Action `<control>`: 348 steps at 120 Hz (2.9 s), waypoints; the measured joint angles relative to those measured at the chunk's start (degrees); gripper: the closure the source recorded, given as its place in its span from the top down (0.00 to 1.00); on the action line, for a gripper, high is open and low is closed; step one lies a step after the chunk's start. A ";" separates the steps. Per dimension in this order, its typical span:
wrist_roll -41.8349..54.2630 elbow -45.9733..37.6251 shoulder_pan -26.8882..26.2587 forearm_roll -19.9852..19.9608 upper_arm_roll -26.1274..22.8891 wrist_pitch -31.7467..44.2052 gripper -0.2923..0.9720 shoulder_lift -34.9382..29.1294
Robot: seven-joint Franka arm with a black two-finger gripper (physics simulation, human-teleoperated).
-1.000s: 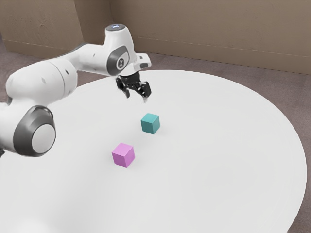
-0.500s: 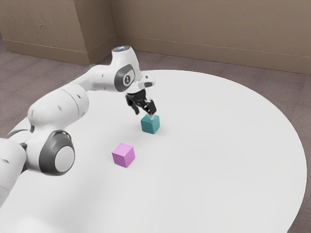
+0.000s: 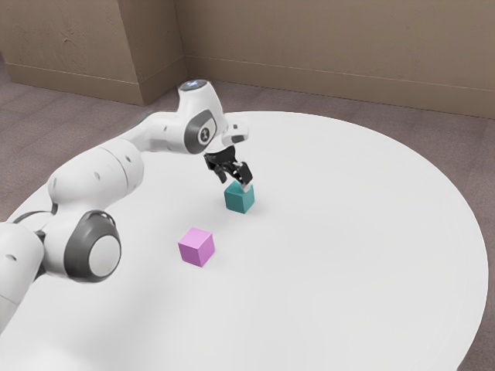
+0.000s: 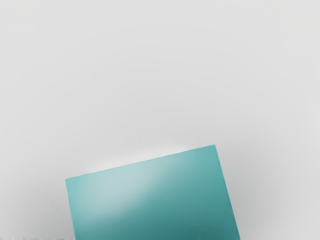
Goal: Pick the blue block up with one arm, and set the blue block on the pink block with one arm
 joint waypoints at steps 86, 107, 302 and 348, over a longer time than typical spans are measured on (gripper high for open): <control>-1.07 -7.02 0.61 -0.98 -0.91 8.14 0.75 -1.21; -1.49 -7.28 0.71 -0.95 -1.06 9.21 0.75 -0.70; -11.27 -84.62 -1.04 2.59 5.23 39.03 0.51 -52.36; -12.95 -86.72 -4.87 -4.38 7.78 34.59 0.52 -55.72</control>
